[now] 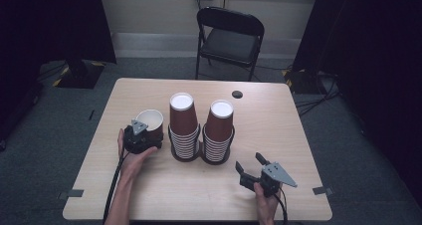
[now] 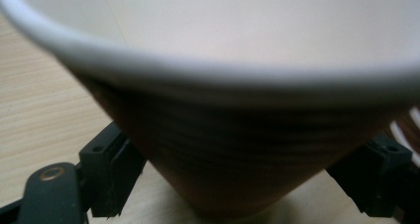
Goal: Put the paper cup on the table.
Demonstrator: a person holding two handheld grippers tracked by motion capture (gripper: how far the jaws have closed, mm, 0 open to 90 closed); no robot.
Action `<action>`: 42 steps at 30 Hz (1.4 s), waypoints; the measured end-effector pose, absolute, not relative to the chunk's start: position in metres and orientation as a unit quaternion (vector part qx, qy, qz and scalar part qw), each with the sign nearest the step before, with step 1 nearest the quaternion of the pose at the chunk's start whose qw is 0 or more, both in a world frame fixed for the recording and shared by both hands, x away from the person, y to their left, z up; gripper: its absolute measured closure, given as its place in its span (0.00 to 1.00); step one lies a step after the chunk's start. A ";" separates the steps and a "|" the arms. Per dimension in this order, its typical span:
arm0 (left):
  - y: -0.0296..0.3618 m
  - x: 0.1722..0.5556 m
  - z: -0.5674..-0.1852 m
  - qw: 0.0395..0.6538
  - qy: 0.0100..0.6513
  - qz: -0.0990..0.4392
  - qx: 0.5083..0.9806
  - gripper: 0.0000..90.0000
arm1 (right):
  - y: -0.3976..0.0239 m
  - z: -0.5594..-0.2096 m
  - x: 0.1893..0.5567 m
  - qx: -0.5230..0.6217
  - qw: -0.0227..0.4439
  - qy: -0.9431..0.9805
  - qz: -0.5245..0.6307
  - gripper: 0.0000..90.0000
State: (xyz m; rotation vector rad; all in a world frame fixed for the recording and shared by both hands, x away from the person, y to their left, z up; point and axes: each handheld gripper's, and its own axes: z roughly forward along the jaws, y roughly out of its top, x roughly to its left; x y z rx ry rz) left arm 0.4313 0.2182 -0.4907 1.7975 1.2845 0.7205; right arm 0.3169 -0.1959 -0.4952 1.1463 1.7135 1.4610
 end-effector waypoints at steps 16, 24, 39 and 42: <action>0.227 0.406 -0.482 0.427 0.500 0.289 0.696 0.18 | -0.196 -0.495 0.317 0.433 0.302 0.646 0.551 0.18; 0.229 0.384 -0.476 0.464 0.481 0.283 0.688 0.18 | -0.196 -0.495 0.317 0.432 0.303 0.646 0.551 0.18; 0.212 0.337 -0.464 0.511 0.446 0.273 0.682 0.19 | -0.196 -0.496 0.315 0.429 0.308 0.644 0.554 0.18; 0.207 0.328 -0.464 0.509 0.435 0.284 0.687 0.19 | -0.196 -0.496 0.315 0.427 0.311 0.644 0.553 0.17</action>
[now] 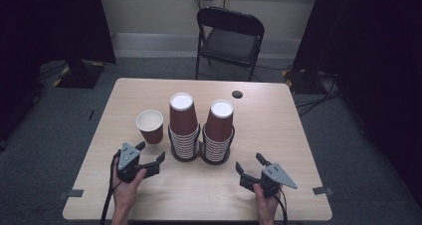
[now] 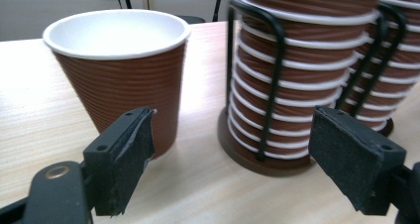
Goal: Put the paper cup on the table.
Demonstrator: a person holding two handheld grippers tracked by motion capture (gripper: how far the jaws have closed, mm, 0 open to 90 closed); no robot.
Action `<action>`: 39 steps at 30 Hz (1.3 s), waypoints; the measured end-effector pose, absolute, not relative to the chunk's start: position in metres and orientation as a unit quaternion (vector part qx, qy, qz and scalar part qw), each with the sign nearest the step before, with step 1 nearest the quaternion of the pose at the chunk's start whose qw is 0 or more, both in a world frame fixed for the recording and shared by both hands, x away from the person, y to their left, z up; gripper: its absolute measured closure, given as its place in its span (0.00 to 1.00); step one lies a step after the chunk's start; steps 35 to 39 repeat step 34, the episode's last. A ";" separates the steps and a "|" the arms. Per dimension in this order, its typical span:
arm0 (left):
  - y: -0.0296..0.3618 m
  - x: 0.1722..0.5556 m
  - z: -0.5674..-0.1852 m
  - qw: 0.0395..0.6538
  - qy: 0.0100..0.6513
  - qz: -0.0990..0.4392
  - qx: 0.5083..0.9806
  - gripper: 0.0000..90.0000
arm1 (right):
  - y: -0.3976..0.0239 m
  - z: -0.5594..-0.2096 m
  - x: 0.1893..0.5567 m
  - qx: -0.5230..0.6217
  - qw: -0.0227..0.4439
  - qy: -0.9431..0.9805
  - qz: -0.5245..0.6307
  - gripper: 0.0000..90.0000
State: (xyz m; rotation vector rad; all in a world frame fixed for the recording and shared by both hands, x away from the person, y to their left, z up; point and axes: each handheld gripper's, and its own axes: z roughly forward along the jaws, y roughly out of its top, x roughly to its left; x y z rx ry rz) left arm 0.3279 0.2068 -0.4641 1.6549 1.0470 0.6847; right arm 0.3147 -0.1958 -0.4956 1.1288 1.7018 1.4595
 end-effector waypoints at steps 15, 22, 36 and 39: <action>0.190 0.301 -0.479 0.537 0.423 0.258 0.683 0.18 | -0.196 -0.495 0.314 0.427 0.307 0.645 0.554 0.17; 0.175 0.296 -0.492 0.533 0.411 0.250 0.696 0.18 | -0.196 -0.496 0.314 0.426 0.310 0.645 0.553 0.17; 0.161 0.290 -0.495 0.520 0.390 0.281 0.706 0.17 | -0.192 -0.495 0.316 0.424 0.311 0.658 0.539 0.17; 0.161 0.290 -0.495 0.520 0.390 0.281 0.706 0.17 | -0.192 -0.495 0.316 0.424 0.311 0.658 0.539 0.17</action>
